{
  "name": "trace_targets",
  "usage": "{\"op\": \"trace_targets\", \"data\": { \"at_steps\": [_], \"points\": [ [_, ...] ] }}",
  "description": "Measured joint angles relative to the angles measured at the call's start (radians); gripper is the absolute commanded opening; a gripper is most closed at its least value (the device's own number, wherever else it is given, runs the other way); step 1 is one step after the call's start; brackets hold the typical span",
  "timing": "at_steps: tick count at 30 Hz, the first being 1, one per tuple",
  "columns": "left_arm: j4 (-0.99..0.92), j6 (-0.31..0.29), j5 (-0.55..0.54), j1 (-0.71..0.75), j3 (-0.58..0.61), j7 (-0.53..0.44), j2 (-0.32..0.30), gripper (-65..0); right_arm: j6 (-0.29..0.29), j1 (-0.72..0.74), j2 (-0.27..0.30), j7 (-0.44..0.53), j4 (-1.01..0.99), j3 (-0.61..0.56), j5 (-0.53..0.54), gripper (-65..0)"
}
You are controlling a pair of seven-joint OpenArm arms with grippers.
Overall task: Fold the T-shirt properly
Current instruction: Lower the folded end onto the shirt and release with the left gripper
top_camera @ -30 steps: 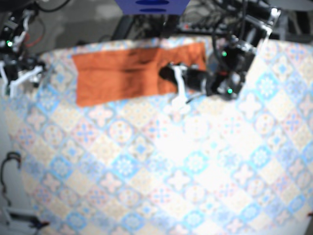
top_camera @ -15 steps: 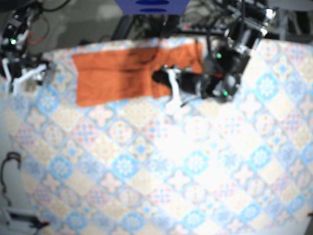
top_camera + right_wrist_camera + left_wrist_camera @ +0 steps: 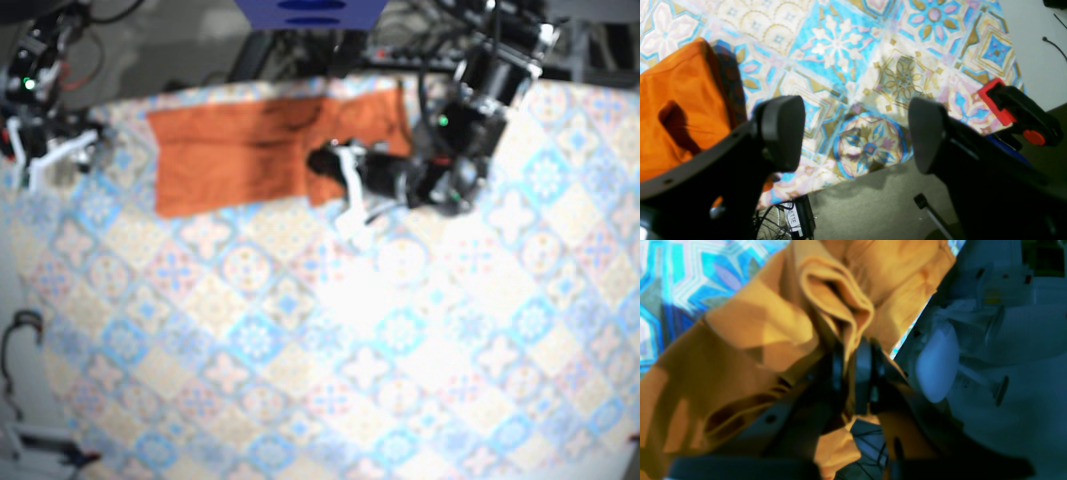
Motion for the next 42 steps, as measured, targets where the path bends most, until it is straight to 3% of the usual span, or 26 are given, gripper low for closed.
{"op": "trace_targets", "data": {
  "at_steps": [4, 16, 21, 31, 36, 38, 42],
  "points": [
    [0.0, 0.0, 0.0, 0.0, 0.0, 0.0, 0.002, -63.8, 0.0, 0.0, 0.0, 0.0, 0.0, 0.0, 0.0, -18.4],
    [0.0, 0.0, -0.008, 0.0, 0.0, 0.0, 0.002, -16.7, 0.0, 0.0, 0.0, 0.0, 0.0, 0.0, 0.0, -18.4],
    [0.0, 0.0, -0.014, 0.0, -0.005, 0.0, 0.002, -7.3, 0.0, 0.0, 0.0, 0.0, 0.0, 0.0, 0.0, -18.4],
    [0.001, -0.004, -0.143, 0.001, -0.165, 0.001, -0.013, -7.3, 0.0, 0.0, 0.0, 0.0, 0.0, 0.0, 0.0, -18.4],
    [0.001, -0.004, -0.162, 0.015, -0.197, -0.002, -0.049, -9.6, 0.0, 0.001, 0.0, 0.0, -0.001, 0.0, 0.0, -18.4],
    [0.001, -0.004, -0.161, 0.032, -0.204, 0.0, -0.068, -16.5, 0.0, 0.001, -0.001, 0.0, -0.001, 0.0, 0.0, -18.4],
    [0.001, -0.004, -0.174, 0.088, -0.259, 0.0, -0.093, -40.8, 0.0, 0.006, 0.0, 0.0, -0.001, 0.0, 0.0, -18.4]
  ]
}}
